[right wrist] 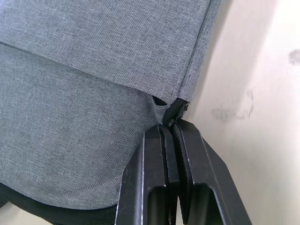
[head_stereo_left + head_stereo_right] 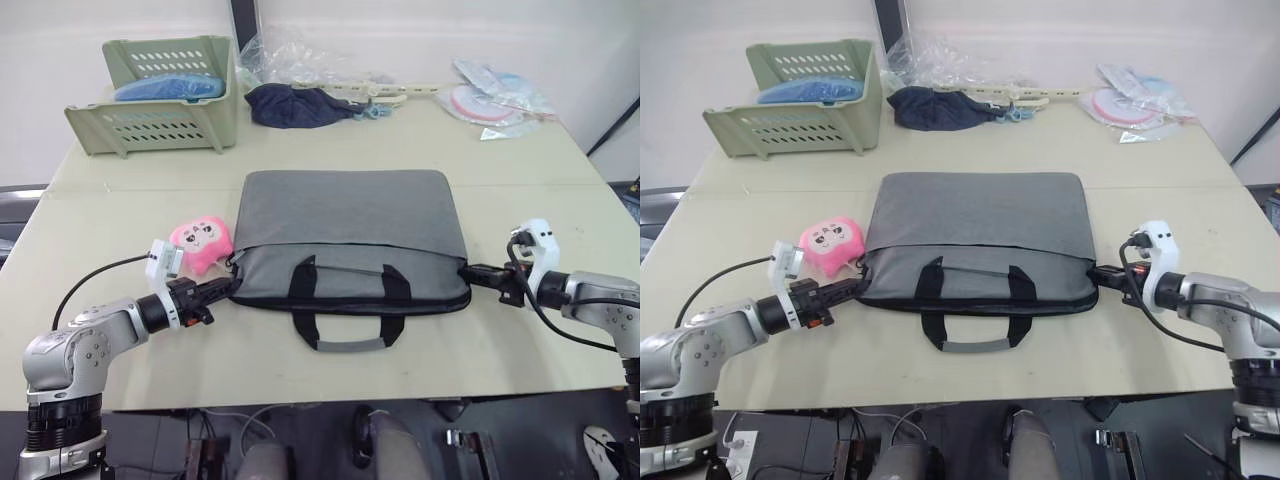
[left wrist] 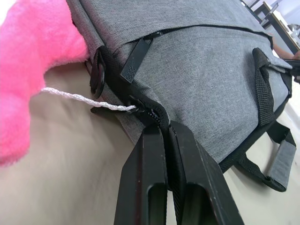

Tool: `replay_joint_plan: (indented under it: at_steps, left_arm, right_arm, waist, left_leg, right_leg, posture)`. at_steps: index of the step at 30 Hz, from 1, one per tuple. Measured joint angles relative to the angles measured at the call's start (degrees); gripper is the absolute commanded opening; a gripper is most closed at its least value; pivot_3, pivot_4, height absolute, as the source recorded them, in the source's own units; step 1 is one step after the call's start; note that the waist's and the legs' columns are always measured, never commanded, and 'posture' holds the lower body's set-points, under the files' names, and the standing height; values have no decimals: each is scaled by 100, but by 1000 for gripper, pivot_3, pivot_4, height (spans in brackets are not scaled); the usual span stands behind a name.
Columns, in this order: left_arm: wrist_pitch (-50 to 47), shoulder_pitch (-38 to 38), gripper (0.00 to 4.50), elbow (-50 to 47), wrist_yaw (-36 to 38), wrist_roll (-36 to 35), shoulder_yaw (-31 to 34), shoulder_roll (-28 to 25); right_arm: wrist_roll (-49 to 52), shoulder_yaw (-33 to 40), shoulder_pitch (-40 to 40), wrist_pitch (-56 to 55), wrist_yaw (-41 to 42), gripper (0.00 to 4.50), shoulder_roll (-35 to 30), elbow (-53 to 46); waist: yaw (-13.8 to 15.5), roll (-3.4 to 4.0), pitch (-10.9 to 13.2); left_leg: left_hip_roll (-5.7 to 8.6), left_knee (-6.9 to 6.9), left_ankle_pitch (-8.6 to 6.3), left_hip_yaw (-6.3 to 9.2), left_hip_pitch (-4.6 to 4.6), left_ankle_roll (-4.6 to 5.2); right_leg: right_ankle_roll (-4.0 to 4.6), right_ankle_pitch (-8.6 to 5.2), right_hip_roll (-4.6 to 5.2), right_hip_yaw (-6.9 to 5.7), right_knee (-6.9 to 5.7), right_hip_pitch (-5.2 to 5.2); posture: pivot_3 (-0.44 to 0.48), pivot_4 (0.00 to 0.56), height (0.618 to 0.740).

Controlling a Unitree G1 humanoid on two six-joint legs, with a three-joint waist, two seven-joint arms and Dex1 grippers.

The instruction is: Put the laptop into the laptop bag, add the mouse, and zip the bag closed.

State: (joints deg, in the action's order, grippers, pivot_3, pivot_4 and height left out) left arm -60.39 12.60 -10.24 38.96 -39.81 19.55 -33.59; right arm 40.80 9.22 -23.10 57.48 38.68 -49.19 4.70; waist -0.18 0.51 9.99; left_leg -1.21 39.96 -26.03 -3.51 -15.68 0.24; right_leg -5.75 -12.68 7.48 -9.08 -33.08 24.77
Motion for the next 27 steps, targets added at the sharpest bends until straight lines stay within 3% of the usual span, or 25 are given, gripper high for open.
replay_joint_plan:
  at_steps: [26,27]
  left_arm:
    - [-98,-308,0,-372,-429,-473,130,-105]
    - [-88,-311,346,-372,-431,-474,127,-105]
  right_arm:
    - [-631,-205,-437,-141,545,18,144,404]
    - [-641,-201,-437,-141,552,388,147,402]
  waist:
    - [-20,15,9]
    - [-20,15,9]
  left_leg:
    - [-4,0,-2,0,0,-3]
    - [-4,0,-2,-1,0,-3]
  right_leg:
    - [0,0,-6,0,4,0]
    - [0,0,-7,0,4,0]
  posture:
    - [0,150,740]
    - [0,150,740]
